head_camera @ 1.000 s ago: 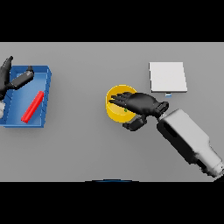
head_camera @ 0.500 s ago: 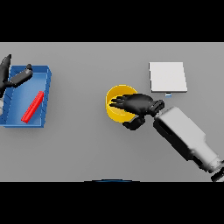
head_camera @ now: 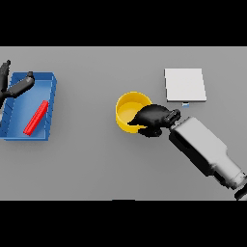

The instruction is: Pick up the red beaker and tilt it to pour out 1 green nut into yellow bowl. Pick up the yellow bowl and place it on the metallic measuring scale.

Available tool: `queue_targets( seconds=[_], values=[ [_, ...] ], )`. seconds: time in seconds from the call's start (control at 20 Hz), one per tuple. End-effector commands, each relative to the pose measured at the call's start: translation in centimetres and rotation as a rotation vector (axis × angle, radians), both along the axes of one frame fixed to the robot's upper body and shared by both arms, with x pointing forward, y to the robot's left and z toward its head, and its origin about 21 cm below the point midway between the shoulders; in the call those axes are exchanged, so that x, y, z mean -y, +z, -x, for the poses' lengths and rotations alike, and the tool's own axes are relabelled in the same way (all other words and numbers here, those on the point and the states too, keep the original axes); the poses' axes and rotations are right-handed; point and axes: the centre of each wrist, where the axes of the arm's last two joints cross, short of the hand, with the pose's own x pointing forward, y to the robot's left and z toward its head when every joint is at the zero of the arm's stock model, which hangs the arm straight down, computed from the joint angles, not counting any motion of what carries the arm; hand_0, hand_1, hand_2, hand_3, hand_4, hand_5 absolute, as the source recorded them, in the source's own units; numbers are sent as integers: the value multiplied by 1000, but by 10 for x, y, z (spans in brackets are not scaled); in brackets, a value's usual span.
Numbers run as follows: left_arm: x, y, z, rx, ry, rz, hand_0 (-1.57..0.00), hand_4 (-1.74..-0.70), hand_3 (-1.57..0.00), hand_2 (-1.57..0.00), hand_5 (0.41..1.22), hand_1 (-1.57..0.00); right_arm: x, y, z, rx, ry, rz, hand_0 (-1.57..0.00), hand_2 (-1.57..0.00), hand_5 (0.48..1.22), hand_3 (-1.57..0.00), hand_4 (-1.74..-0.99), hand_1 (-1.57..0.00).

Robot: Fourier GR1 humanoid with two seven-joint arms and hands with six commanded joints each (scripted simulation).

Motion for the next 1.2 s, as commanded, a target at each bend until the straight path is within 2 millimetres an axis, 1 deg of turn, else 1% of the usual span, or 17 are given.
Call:
queue_targets(
  seconds=[0.0, 0.05, 0.1, 0.15, 0.2, 0.4, 0.45, 0.5, 0.55, 0.65, 0.7, 0.75, 0.85, 0.95, 1.0, 1.05, 1.15],
  values=[
    [-2, -1, 0, 2, 2, -1, 1, -800, 1, 1, 726, 1, 2, 0, 0, -4, 1, -3, -1348, -1283, 1167, -1092, -1667, -1333],
    [2, 1, -1, 13, -9, 6, 1, -802, 1, 1, 725, 1, 2, 3, 1, -5, 2, -1, -1393, -1314, 1178, -1142, -1682, -1381],
    [4, 1, -1, 12, -8, 13, 1, -802, 1, 1, 726, 1, 2, 3, 0, -7, 4, -1, -1428, -1355, 1187, -1155, -1694, -1419],
    [5, 6, -3, 11, -2, 12, 1, -804, 1, 1, 726, 1, 2, 3, 0, -4, 4, -7, -1457, -1387, 1193, -1170, -1703, -1449],
    [1, 3, -1, 16, -3, 11, 1, -806, 1, 1, 724, 1, 4, 3, 3, 0, 2, -16, -1480, -1424, 1199, -1176, -1711, -1474],
    [5, 0, 2, 13, -10, 2, 1, -801, 1, 1, 724, 1, 12, 23, 0, 27, -1, -34, -1534, -1490, 1212, -1192, -1729, -1531],
    [3, 0, 0, 9, -3, 5, 1, -801, 1, 1, 723, 1, 13, 30, 0, 30, -5, -35, -1541, -1470, 1214, -1268, -1731, -1539],
    [1, 4, 0, 11, -3, -2, 1, -799, 1, 1, 723, 1, 15, 36, -1, 37, -7, -33, -1547, -1490, 1215, -1329, -1732, -1545],
    [1, 4, 1, 7, -2, -7, 1, -798, 1, 1, 721, 1, 18, 47, -1, 56, -3, -27, -1552, -1506, 1216, -1377, -1731, -1551],
    [2, 2, -1, 5, 1, -1, 1, -798, 1, 1, 719, 1, 21, 69, -3, 88, -20, -26, -1559, -1529, 1218, -1348, -1728, -1558],
    [3, 5, 1, 12, -11, 1, 1, -799, 1, 1, 720, 1, 21, 76, -4, 104, -35, -18, -1561, -1538, 1219, -1335, -1726, -1561],
    [4, 3, 0, 13, -12, 1, 1, -800, 1, 1, 722, 1, 22, 83, -3, 116, -43, -18, -1563, -1544, 1219, -1308, -1724, -1563],
    [3, 7, 0, 16, -8, 8, 1, -806, 1, 1, 723, 1, 25, 89, -1, 119, -66, -20, -1566, -1554, 1219, -1262, -1721, -1566],
    [2, 9, 0, 15, -4, 1, 1, -805, 1, 1, 723, 1, 27, 94, -2, 117, -79, -17, -1568, -1560, 1219, -1248, -1720, -1568],
    [3, 10, -1, 14, -9, -3, 1, -799, 1, 1, 723, 1, 31, 100, -5, 139, -72, -19, -1568, -1562, 1220, -1243, -1719, -1568],
    [3, 10, -3, 20, -10, -3, 1, -800, 1, 1, 723, 1, 32, 105, -6, 163, -73, -17, -1569, -1564, 1220, -1238, -1719, -1569],
    [2, 9, 1, 21, -12, 5, 1, -809, 1, 1, 735, 1, 42, 111, -12, 197, -85, -11, -1570, -1567, 1220, -1318, -1720, -1570]
  ],
)
